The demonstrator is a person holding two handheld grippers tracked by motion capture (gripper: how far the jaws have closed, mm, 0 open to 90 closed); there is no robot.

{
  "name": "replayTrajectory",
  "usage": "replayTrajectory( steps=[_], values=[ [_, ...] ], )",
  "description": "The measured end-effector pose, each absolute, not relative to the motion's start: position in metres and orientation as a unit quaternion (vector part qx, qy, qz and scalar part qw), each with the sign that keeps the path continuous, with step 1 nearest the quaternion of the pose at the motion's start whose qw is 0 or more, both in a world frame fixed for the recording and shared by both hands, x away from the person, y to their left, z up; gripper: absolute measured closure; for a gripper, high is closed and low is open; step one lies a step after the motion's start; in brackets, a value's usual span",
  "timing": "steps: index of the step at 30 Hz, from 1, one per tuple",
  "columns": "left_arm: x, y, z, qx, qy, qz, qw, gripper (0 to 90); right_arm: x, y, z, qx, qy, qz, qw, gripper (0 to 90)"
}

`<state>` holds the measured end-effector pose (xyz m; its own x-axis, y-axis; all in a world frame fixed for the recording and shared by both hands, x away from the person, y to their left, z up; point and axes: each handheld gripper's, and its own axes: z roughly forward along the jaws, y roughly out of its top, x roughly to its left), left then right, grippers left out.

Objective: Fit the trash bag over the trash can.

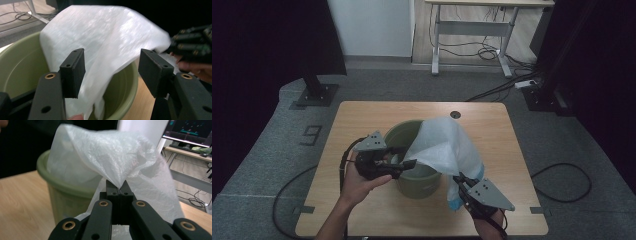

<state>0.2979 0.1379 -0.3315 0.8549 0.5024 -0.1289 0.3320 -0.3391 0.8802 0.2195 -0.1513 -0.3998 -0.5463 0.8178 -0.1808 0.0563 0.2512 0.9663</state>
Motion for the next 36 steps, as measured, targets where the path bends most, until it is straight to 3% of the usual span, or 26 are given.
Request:
replayTrajectory(
  steps=[7,16,20,24,25,28,33,36],
  values=[
    [0.304,0.117,-0.32,0.821,0.241,0.078,0.511,38.2,0.221,-0.144,-0.407,0.306,0.714,0.52,0.355,88.5],
    [0.316,0.099,-0.337,0.823,0.253,0.037,0.507,39.4,0.221,-0.141,-0.408,0.305,0.712,0.526,0.352,88.5],
    [0.318,0.098,-0.345,0.822,0.258,0.03,0.506,50.4,0.22,-0.142,-0.408,0.305,0.712,0.526,0.352,88.5],
    [0.32,0.097,-0.35,0.827,0.255,0.021,0.5,72.4,0.22,-0.141,-0.409,0.304,0.711,0.527,0.352,88.5],
    [0.32,0.097,-0.351,0.829,0.252,0.022,0.499,72.4,0.22,-0.141,-0.409,0.303,0.712,0.527,0.352,88.5],
    [0.319,0.095,-0.354,0.832,0.246,0.021,0.497,83.5,0.22,-0.14,-0.41,0.302,0.713,0.526,0.353,88.4],
    [0.318,0.1,-0.351,0.824,0.248,0.037,0.507,89.3,0.219,-0.14,-0.412,0.301,0.712,0.53,0.349,86.1],
    [0.321,0.11,-0.349,0.816,0.262,0.046,0.514,89.7,0.217,-0.143,-0.414,0.286,0.715,0.545,0.332,72.9]
  ],
)
